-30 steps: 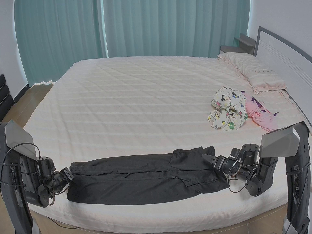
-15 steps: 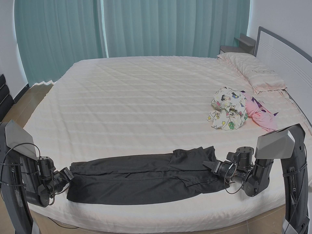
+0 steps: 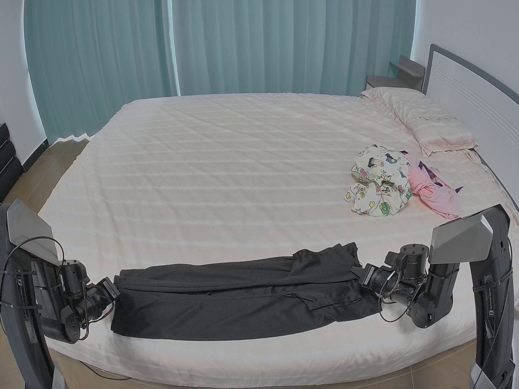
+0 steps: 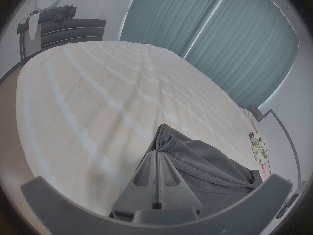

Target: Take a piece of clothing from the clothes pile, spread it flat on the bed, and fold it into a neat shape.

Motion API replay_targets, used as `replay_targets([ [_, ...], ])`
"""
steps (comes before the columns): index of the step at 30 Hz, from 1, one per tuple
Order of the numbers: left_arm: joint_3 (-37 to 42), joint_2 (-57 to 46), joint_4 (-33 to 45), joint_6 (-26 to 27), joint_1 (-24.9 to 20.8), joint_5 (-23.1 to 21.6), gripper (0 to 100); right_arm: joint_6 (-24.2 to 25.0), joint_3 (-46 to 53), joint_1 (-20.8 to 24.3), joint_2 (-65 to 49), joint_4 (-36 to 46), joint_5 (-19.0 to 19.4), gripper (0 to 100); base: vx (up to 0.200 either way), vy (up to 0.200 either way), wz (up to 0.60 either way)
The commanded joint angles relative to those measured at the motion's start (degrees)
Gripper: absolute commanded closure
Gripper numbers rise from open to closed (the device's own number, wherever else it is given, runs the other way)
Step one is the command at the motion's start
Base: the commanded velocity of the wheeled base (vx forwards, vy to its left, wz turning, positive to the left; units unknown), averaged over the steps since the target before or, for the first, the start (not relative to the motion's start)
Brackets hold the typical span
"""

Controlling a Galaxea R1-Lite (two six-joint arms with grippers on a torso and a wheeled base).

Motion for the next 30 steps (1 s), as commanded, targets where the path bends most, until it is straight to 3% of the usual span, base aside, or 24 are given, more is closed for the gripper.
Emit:
replay_targets([
  [1,0.3,0.1,-0.8,0.1,0.2,0.0,100,-0.5,1.6,0.1,-0.1,-0.8,0.0,100,0.000,0.000,0.00],
  [16,1.1,3.2,-0.8,2.1,0.7,-0.3,100,-4.4,2.8,-0.1,2.1,-0.8,0.2,100,0.000,0.000,0.00],
  [17,1.1,3.2,-0.8,2.1,0.8,-0.3,0,-4.4,2.8,-0.1,2.2,-0.8,0.1,100,0.000,0.000,0.00],
  [23,1.2,2.5,-0.8,2.0,2.1,-1.5,0,-4.4,2.8,0.0,2.3,-0.8,0.1,100,0.000,0.000,0.00],
  [27,1.0,-0.5,-0.8,1.2,4.6,-5.2,0,-4.3,2.8,0.0,2.3,-0.8,0.1,100,0.000,0.000,0.00],
  [30,0.5,-3.3,-0.8,-2.8,5.1,-7.6,0,-4.3,2.9,0.2,2.3,-0.8,0.0,100,0.000,0.000,0.00],
])
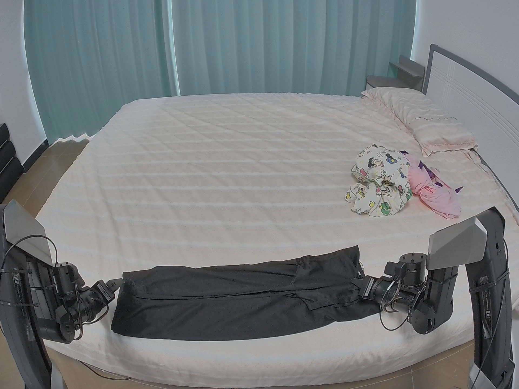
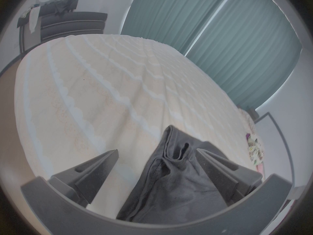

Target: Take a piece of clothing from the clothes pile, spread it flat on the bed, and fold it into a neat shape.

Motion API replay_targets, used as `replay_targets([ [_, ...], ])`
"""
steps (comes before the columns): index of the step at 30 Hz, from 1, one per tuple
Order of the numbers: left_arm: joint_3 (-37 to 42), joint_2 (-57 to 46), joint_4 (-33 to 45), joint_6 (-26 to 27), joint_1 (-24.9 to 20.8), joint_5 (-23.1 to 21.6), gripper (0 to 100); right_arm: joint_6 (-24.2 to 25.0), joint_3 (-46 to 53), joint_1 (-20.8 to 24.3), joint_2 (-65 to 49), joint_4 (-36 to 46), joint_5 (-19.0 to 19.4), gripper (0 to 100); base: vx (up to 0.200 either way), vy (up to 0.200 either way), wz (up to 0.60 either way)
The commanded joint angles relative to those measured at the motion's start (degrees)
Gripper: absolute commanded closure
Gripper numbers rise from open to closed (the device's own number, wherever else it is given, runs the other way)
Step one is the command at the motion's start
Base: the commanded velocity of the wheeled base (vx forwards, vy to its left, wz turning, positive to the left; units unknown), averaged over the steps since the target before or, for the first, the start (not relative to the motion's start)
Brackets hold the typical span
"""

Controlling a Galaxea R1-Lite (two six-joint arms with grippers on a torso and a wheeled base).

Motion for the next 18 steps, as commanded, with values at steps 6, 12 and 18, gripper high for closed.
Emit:
replay_targets([
  [6,-1.5,-5.8,-0.7,-10.8,-2.2,-3.1,0,0.0,-0.1,0.4,0.1,-0.1,0.0,100,0.000,0.000,0.00],
  [12,-3.0,-3.1,-0.8,-10.7,-6.9,-2.5,0,0.0,-0.1,0.5,0.1,-0.1,-0.1,100,0.000,0.000,0.00],
  [18,-4.9,0.3,-0.8,-7.5,-8.5,0.7,0,0.0,-0.2,0.5,0.1,-0.1,-0.1,100,0.000,0.000,0.00],
])
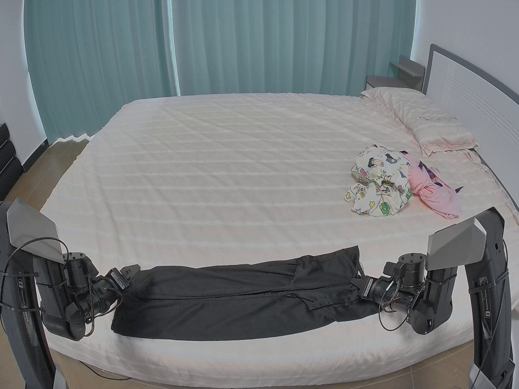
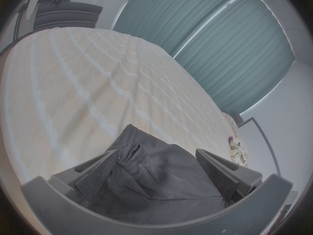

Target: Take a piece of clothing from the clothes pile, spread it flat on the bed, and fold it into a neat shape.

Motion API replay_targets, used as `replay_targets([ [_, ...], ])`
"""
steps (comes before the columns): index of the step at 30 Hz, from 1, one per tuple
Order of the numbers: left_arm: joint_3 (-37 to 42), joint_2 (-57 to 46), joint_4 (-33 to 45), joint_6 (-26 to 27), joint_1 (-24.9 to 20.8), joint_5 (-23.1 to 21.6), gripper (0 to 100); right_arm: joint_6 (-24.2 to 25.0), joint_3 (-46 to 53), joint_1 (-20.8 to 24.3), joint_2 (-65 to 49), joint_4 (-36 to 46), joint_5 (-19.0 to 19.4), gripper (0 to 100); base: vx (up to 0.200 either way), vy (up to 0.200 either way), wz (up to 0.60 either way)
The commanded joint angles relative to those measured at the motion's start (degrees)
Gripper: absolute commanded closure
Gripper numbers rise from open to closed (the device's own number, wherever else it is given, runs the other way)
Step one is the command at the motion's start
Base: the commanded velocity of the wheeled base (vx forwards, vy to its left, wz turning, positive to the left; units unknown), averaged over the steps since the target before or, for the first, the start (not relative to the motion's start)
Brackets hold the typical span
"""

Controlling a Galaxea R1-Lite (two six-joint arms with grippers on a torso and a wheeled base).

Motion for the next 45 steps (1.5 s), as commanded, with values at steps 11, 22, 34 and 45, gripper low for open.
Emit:
replay_targets([
  [11,2.2,3.3,-0.8,13.4,1.6,3.4,100,0.0,0.1,0.0,0.0,0.0,0.0,100,0.000,0.000,0.00],
  [22,4.6,1.3,-0.8,15.6,4.0,3.5,100,0.0,0.5,-0.2,0.0,-1.1,0.0,100,0.000,0.000,0.00],
  [34,6.9,3.0,-0.8,19.3,4.3,3.3,100,-0.2,2.0,-0.4,-0.1,-1.2,-0.1,100,0.000,0.000,0.00],
  [45,6.9,5.0,-0.8,19.8,4.3,3.3,100,-1.3,2.4,-0.4,0.0,-1.1,0.0,100,0.000,0.000,0.00],
])
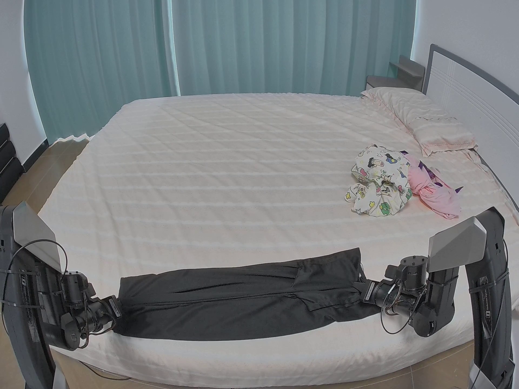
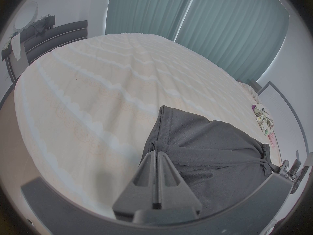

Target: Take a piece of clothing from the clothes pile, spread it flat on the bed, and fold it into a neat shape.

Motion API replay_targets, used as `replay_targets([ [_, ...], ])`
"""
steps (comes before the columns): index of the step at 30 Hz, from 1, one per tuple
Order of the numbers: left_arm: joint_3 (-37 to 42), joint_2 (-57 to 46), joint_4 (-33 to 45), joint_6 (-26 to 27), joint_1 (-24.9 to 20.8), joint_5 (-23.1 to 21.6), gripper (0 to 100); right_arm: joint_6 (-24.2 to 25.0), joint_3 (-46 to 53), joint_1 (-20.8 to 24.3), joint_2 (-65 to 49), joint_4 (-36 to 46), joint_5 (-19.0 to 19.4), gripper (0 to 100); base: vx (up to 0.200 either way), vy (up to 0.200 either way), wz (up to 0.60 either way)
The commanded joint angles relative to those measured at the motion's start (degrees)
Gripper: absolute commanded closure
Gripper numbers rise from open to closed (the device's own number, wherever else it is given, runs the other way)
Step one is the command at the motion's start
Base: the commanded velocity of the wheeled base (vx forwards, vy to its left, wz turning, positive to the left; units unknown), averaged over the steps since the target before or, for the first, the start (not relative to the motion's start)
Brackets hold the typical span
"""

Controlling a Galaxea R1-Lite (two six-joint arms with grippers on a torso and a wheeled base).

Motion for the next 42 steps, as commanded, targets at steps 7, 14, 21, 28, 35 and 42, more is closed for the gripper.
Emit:
replay_targets([
  [7,-0.2,0.6,-0.7,-0.4,0.1,-0.1,0,-0.4,0.2,0.2,-0.1,-0.2,0.0,0,0.000,0.000,0.00],
  [14,-0.8,-0.9,-0.7,-0.8,2.8,-1.0,0,-0.3,-0.1,-2.6,-4.2,-0.9,0.3,0,0.000,0.000,0.00],
  [21,-2.2,-4.9,-0.7,-9.9,8.8,-14.6,0,0.3,-0.9,-2.7,-10.7,-0.1,0.6,0,0.000,0.000,0.00],
  [28,-3.7,-5.0,-0.7,-20.4,8.4,-17.5,0,-0.5,-13.9,5.4,-15.7,20.0,-2.3,0,0.000,0.000,0.00],
  [35,-3.5,-3.3,-0.7,-20.1,6.7,-16.8,0,-8.8,-25.5,13.6,-11.4,30.4,-5.0,0,0.000,0.000,0.00],
  [42,-3.2,-3.1,-0.7,-19.1,6.6,-16.8,0,-18.8,-28.5,14.9,-5.7,31.9,-8.0,0,0.000,0.000,0.00],
])
